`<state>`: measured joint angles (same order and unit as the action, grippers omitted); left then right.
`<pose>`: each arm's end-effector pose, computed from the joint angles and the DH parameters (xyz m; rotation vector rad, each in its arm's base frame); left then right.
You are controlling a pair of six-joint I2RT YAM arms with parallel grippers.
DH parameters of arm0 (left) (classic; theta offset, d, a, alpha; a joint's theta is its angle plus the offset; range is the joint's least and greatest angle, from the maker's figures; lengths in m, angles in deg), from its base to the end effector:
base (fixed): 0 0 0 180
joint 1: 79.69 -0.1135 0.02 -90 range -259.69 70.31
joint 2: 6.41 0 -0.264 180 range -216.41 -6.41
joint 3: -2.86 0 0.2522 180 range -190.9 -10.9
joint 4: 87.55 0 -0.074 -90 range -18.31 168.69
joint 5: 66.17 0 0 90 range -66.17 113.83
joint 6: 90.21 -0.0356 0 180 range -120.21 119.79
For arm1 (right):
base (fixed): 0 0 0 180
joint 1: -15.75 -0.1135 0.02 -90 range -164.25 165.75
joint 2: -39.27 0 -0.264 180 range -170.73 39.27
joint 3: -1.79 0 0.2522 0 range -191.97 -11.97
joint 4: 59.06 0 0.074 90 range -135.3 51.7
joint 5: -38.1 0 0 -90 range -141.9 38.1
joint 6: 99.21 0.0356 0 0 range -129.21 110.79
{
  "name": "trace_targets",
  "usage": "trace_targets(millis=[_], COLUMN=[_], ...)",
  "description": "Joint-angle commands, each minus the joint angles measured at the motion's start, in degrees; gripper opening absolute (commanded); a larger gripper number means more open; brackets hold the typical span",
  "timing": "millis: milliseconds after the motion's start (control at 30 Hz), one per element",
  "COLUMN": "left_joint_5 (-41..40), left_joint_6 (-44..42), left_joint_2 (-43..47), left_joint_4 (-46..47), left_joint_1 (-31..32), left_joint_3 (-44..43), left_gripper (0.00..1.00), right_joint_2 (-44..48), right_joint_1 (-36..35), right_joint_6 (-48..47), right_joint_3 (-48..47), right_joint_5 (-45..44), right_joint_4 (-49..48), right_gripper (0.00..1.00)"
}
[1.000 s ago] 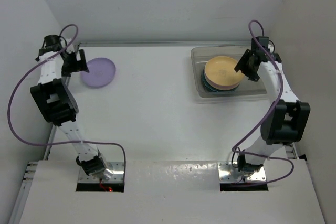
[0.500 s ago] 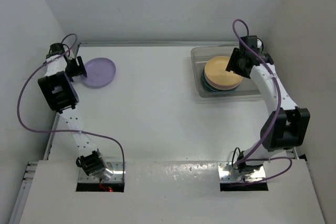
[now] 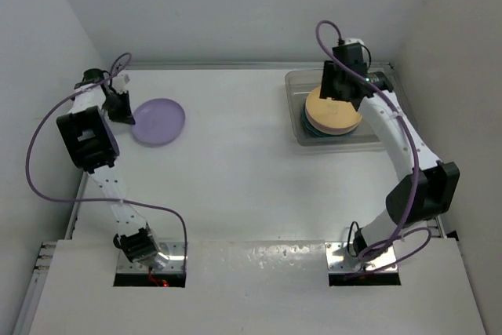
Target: Place the plates into the plastic bin on the countertop
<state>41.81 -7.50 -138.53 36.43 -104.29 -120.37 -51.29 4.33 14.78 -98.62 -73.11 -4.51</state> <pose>0.4519 0.1948 0.1727 -0.3040 2.6115 -0.2391 0.3429 0.0561 0.3452 0.4270 2.2486 -0.1174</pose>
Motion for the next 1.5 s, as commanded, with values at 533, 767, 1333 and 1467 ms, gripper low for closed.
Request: trace_targets(millis=[533,767,1333,1467], left_joint_5=[18.59,20.69,17.36,15.43], left_joint_6=[-9.94,-9.41,-8.80,-7.56], left_joint_2=[22.43,23.48,24.01,24.01], left_joint_4=[-13.46,-14.60,-15.22,-15.22], left_joint_1=[30.04,31.81,31.81,27.96], left_joint_3=[11.03,9.71,8.92,7.08], left_gripper=[0.00,0.00,0.42,1.00], right_joint_2=[-13.76,-17.27,-17.11,-11.93], right_joint_1=[-19.96,-20.40,-20.92,-17.95], right_joint_6=[0.18,2.99,6.25,7.38], right_joint_3=[-0.02,3.42,5.79,5.09], right_joint_5=[28.93,27.28,24.38,22.79], right_joint_4=[-24.09,-24.54,-24.19,-22.95], right_gripper=[0.70,0.56,0.00,0.00])
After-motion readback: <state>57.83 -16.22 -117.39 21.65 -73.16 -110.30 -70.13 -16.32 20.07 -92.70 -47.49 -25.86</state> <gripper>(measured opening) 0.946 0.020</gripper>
